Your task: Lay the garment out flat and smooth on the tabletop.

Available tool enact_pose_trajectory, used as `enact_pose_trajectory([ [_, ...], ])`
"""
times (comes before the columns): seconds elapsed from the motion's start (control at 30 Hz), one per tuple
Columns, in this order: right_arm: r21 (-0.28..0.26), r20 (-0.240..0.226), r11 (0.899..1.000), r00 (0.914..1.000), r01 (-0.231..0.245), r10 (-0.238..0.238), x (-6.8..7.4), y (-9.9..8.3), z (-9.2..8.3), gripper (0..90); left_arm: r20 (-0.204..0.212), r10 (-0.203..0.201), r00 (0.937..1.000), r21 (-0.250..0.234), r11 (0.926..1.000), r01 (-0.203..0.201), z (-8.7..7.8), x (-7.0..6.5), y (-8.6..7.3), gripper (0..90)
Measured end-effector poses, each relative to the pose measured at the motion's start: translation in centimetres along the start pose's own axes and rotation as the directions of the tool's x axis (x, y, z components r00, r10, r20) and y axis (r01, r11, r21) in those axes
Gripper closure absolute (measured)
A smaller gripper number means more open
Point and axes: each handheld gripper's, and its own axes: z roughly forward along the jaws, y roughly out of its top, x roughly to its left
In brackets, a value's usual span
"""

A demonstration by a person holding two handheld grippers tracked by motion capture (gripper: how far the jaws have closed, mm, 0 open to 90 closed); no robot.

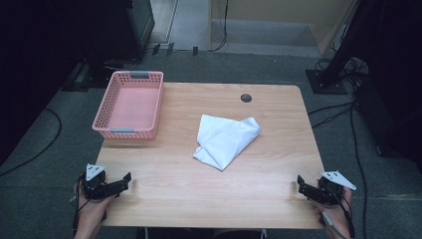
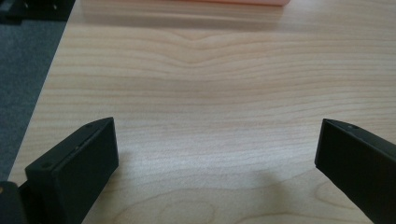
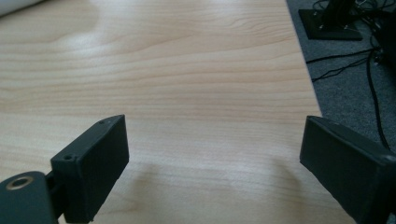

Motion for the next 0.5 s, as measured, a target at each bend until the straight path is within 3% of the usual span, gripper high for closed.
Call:
enact_pose_trajectory([
  [0.17,-0.083,-0.017,0.996,0.9996,-0.024,0.022,-0.2,0.1,-0.3,12.2,-0.002,0.002,1.0000,0.023,0.9997,-0.002,0.1,0.0,0.0,0.0],
  [0.27,-0.043,-0.005,0.999,1.0000,-0.001,0.001,0.1,0.4,-0.2,12.2,-0.005,0.004,1.0000,0.024,0.9997,-0.004,0.2,-0.1,0.0,0.0],
  [0.4,-0.016,-0.083,1.000,0.9965,-0.012,0.011,0.7,1.6,-0.5,9.9,-0.010,0.007,0.9999,0.025,0.9997,-0.007,0.2,-0.1,0.0,0.0],
  [0.5,-0.020,-0.105,1.000,0.9944,0.006,-0.008,1.3,2.3,-0.6,8.5,-0.008,0.007,0.9999,0.025,0.9997,-0.006,0.2,-0.1,0.0,0.0],
])
